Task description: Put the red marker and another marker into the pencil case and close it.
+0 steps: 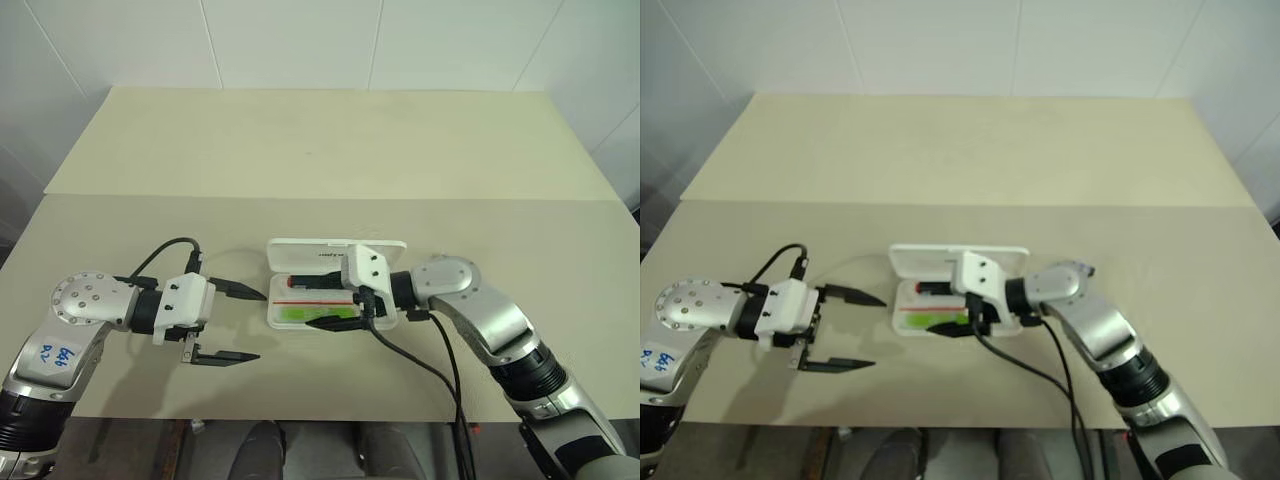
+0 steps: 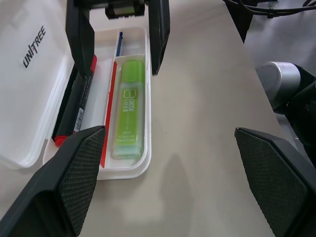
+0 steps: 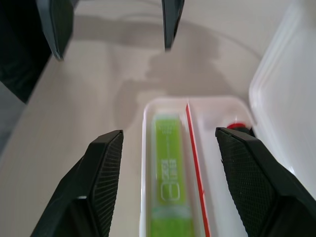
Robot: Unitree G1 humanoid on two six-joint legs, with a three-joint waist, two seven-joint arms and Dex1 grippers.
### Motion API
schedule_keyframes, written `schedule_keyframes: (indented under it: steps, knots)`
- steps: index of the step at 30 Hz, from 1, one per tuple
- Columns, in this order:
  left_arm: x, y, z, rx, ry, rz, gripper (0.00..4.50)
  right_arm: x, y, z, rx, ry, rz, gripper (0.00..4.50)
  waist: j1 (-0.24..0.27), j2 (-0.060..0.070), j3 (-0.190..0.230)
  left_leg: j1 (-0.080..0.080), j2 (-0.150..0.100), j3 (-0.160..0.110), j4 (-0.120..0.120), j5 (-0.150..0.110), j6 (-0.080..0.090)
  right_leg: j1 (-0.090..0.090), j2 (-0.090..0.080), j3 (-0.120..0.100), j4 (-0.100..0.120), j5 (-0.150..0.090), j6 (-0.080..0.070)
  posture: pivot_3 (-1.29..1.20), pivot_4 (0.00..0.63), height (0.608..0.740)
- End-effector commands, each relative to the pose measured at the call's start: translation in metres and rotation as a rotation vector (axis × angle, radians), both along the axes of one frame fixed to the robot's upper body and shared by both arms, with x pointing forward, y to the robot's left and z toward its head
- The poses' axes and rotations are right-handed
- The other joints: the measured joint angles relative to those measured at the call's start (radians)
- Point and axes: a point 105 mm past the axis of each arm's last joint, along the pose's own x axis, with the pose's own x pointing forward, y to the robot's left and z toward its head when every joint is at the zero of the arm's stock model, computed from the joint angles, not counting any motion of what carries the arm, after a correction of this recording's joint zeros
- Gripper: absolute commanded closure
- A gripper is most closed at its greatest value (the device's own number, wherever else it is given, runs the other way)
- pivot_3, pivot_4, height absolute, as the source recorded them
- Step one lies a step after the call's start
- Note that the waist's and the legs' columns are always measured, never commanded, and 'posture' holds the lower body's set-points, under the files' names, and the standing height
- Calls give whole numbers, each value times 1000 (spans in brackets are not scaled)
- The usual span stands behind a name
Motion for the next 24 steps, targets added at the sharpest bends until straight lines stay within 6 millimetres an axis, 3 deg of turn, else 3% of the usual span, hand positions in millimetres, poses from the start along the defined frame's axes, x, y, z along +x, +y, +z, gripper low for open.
schedule_keyframes:
  steps: [1,7,12,18,24]
  knots:
    - [0,-4,7,-10,-24,-20,0,-9,-4,13,48,-14,15,1340,0,0,0,0,0,0,0,0,0,0,0,0,0,0,0,0,150,740]
    - [1,-5,6,-13,-21,-27,0,-27,-17,12,58,17,16,1340,1,0,0,0,0,0,0,0,0,0,0,0,0,0,0,0,150,740]
    - [4,-10,9,-51,-20,-21,0,-42,-48,12,51,50,-80,1340,4,0,0,-1,0,0,0,0,0,0,0,0,0,0,1,0,150,740]
    - [5,-24,19,-127,6,-20,0,-35,-117,8,-43,53,-323,1340,5,-1,0,0,-1,1,3,0,0,2,0,2,-1,0,1,0,150,740]
    - [6,-42,33,-179,37,-39,0,-19,-172,11,-89,1,-480,1340,2,-1,1,0,0,3,7,0,0,3,1,4,-1,0,1,0,150,740]
